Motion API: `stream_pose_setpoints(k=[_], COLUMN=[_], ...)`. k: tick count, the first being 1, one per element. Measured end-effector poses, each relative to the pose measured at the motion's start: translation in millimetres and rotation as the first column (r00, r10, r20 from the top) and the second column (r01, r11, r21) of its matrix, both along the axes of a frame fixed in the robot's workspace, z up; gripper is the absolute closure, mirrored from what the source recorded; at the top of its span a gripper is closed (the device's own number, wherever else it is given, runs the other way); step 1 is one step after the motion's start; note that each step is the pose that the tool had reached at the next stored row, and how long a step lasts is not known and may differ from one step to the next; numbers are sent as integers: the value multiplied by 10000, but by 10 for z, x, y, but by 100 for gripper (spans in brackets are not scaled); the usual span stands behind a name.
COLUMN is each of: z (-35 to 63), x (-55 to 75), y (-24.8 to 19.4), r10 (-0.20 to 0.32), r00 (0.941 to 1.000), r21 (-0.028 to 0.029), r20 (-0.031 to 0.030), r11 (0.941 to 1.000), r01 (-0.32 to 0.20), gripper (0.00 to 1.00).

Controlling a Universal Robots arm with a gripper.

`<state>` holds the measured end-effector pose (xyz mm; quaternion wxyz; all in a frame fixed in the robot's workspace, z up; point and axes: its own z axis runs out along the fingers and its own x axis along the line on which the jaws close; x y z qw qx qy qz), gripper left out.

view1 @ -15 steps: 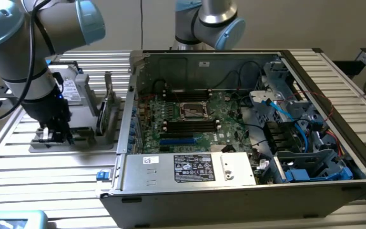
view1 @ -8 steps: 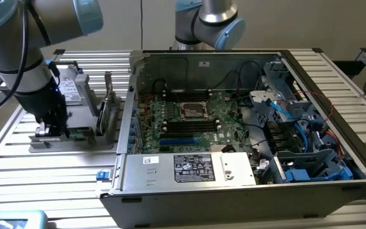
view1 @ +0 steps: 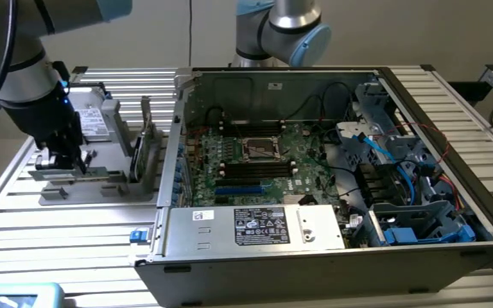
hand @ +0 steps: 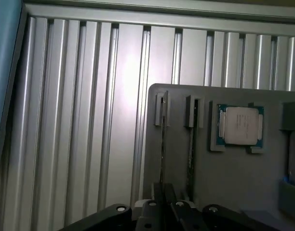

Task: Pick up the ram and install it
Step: 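Pick up the ram and move it above insertion slot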

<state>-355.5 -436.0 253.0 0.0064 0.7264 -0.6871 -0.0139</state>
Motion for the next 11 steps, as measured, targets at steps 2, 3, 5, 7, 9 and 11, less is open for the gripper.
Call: stream_pose_setpoints(k=[2,3,5,7,9,11], z=[88,137,225,318,407,501], x=[2,8,34,79,124,178], y=[0,-1,-3,-15,-26,-42], r10=[8,11,13,15,18,20], r00=[10000,10000,10000,10000,10000,10000], r21=[1,1,0,12,24,49], r20=[1,1,1,2,2,1], r11=[10000,10000,10000,10000,10000,10000], r01=[-8,-11,-13,-15,-18,-20], gripper=[87,87,87,87,87,87])
